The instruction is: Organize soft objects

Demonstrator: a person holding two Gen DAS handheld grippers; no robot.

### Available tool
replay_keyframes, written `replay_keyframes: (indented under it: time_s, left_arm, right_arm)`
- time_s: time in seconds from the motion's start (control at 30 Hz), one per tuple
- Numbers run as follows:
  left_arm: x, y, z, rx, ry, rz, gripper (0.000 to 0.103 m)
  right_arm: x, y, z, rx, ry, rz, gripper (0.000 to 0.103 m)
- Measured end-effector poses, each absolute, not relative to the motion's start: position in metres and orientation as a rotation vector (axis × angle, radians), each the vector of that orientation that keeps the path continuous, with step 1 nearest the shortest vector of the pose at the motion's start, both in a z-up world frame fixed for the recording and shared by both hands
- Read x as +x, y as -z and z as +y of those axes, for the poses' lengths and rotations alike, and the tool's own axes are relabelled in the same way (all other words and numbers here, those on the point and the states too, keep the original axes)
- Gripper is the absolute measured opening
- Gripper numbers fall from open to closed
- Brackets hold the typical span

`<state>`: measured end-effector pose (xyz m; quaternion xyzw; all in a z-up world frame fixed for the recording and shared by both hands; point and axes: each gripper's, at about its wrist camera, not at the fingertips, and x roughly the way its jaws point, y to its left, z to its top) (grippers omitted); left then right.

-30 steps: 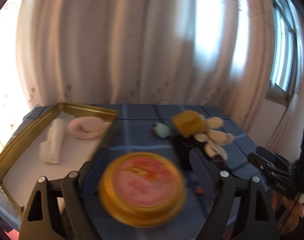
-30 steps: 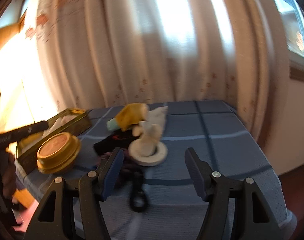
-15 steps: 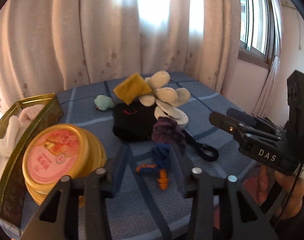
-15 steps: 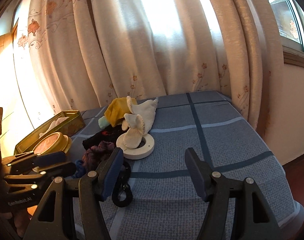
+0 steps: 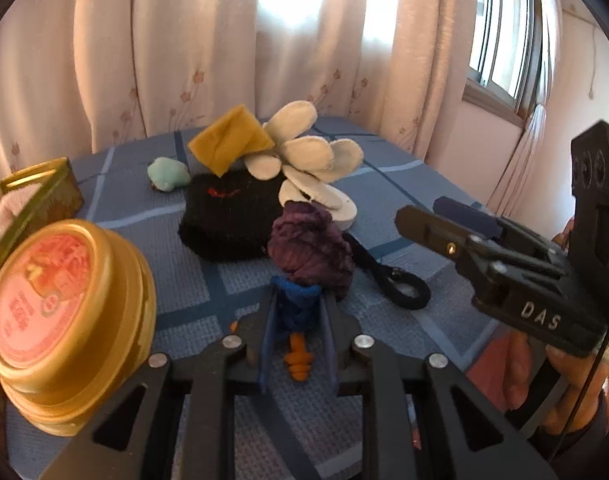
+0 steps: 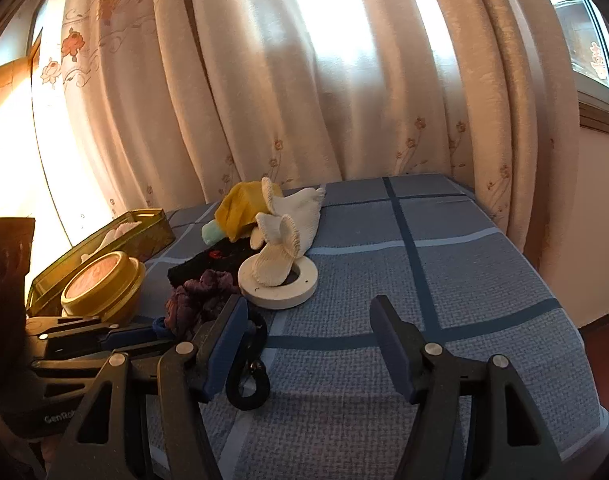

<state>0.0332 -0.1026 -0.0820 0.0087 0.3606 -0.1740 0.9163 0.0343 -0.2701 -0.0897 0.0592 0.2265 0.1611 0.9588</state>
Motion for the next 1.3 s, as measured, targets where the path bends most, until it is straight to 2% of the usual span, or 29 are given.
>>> replay_keyframes:
  time_s: [0.4, 0.7, 0.8, 0.93, 1.03, 1.17, 1.3]
  left_arm:
    - [0.023, 0.077, -0.099, 0.047, 0.337, 0.667, 0.020]
    - [0.028, 0.084, -0.101, 0.054, 0.335, 0.698, 0.020]
    - [0.027, 0.084, -0.101, 0.067, 0.330, 0.692, 0.013]
    - [0.028, 0.085, -0.096, 0.039, 0.335, 0.688, 0.009]
    - [0.025, 0.085, -0.093, 0.023, 0.342, 0.674, 0.008]
    - [0.021, 0.080, -0.091, 0.014, 0.350, 0.639, 0.008]
    - [0.015, 0.074, -0.093, 0.032, 0.347, 0.582, 0.008]
  right_arm:
    - [0.035, 0.094, -0.262, 0.093, -0.372, 0.483, 0.066]
    - [0.036, 0.097, -0.263, 0.098, -0.392, 0.493, 0.066]
    - [0.036, 0.100, -0.259, 0.077, -0.407, 0.506, 0.066]
    - [0.034, 0.105, -0.247, 0.029, -0.437, 0.523, 0.065]
    - [0.033, 0.111, -0.237, -0.016, -0.440, 0.544, 0.054]
    - [0.033, 0.111, -0.236, -0.041, -0.423, 0.540, 0.028]
    - [0.033, 0.112, -0.238, -0.049, -0.414, 0.535, 0.018]
